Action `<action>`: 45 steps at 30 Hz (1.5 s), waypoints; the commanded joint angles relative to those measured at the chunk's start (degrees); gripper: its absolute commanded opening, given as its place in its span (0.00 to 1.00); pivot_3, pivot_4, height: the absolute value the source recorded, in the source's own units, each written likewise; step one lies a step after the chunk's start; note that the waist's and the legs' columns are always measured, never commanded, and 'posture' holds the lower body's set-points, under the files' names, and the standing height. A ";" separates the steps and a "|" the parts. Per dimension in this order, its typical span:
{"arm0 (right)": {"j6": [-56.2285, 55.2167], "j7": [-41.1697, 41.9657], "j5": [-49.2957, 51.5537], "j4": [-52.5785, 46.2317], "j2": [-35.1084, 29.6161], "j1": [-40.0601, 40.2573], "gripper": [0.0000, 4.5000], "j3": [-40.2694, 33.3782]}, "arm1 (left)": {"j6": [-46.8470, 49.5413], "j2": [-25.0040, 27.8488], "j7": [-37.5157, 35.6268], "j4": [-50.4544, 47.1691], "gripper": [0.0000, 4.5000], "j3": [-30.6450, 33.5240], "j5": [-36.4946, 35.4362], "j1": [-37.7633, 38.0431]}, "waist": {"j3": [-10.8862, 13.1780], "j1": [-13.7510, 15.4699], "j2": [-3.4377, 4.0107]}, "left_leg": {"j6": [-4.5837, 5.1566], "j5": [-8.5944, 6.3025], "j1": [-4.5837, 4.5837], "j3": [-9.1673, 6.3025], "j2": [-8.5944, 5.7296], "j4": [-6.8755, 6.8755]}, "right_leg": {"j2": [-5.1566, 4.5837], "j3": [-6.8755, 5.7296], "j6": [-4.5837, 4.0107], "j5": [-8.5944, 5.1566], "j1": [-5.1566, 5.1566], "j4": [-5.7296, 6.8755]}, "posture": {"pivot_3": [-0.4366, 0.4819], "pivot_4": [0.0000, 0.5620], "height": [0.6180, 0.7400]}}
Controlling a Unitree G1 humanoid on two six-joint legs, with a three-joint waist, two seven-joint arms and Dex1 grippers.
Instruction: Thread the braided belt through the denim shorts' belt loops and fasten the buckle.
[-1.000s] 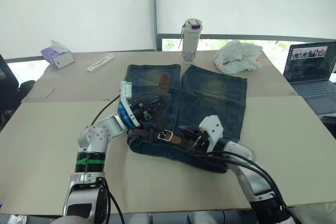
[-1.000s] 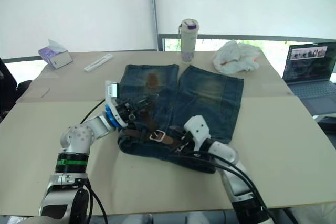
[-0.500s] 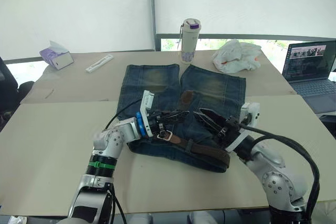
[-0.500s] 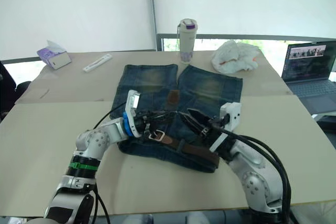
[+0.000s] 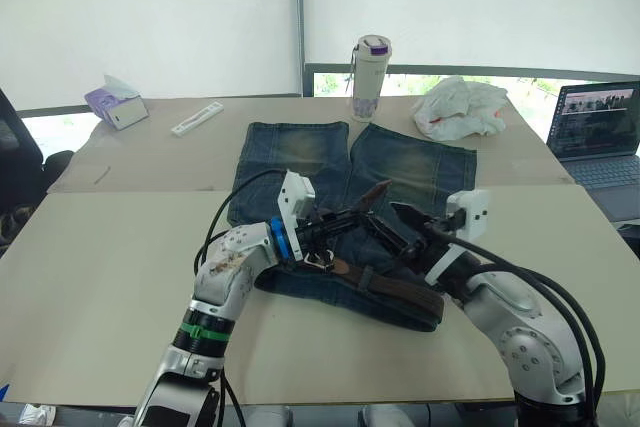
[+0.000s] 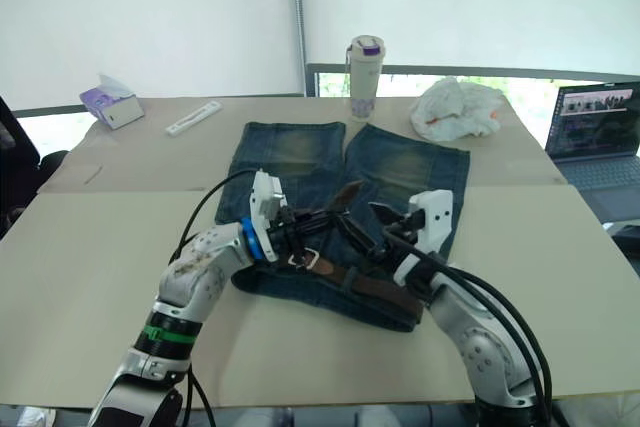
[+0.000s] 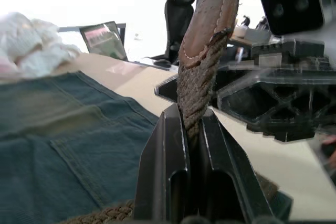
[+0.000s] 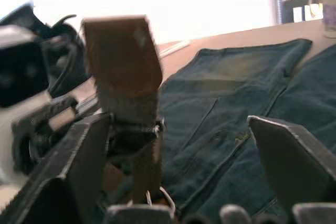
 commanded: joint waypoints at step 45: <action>-4.72 -21.30 21.77 0.55 7.41 3.97 0.00 -5.88 | -23.09 2.98 6.74 -1.19 0.99 -2.96 6.72 3.73 | -0.01 -0.26 0.05 | 0.02 0.00 -0.06 0.01 0.03 0.03 | 0.04 -0.03 0.02 -0.01 -0.02 0.05 | 0.48 0.27 1.00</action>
